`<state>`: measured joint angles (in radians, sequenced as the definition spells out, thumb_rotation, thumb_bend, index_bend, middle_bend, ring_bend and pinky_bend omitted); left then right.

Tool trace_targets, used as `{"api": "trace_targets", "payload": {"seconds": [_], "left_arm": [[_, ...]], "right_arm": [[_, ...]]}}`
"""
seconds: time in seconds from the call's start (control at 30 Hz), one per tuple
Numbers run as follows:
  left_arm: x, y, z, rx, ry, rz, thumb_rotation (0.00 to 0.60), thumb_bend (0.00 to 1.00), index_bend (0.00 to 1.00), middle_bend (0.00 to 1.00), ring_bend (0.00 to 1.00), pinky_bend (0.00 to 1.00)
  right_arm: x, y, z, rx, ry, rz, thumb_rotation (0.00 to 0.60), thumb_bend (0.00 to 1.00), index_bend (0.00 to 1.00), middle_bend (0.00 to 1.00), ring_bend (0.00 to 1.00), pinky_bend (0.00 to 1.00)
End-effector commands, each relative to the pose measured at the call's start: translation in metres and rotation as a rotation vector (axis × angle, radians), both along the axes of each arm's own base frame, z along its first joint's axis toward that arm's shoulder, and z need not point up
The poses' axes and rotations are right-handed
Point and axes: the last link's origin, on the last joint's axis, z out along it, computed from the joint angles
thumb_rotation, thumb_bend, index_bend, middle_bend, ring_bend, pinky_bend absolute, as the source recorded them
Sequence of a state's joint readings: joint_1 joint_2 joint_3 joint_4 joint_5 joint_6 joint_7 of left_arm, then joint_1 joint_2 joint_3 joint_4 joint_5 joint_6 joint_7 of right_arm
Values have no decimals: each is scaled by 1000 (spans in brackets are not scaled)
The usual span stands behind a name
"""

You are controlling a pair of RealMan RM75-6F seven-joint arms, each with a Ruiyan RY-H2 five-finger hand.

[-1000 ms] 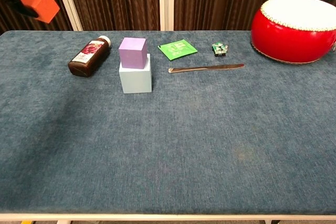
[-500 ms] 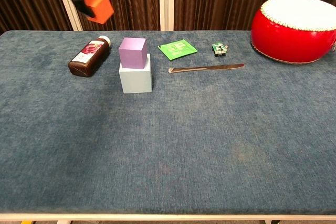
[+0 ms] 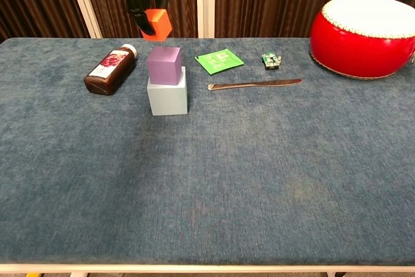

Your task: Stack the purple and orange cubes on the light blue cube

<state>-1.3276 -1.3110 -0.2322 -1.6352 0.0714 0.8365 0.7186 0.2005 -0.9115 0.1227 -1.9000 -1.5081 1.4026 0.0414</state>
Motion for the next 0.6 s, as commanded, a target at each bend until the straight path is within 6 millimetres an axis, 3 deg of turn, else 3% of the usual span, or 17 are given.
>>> {"api": "trace_targets", "payload": {"seconds": [0.03,0.27,0.6], "left_arm": [[3,2,-7,14,16,12,600,239,555,428,353,427],[9,3,-16,32,39,22,600,239,555,428,353,426],[2,-1,-26,33,62,54,600,239,555,428,353,421]], "right_arm": [[0,0,0,2,0,1,600,215,0,3,0,0],[0,0,-1,6,0,2,600,215,0,2,0,0],[0,0,1,2,-7,2,600,215,0,2,0,0]]}}
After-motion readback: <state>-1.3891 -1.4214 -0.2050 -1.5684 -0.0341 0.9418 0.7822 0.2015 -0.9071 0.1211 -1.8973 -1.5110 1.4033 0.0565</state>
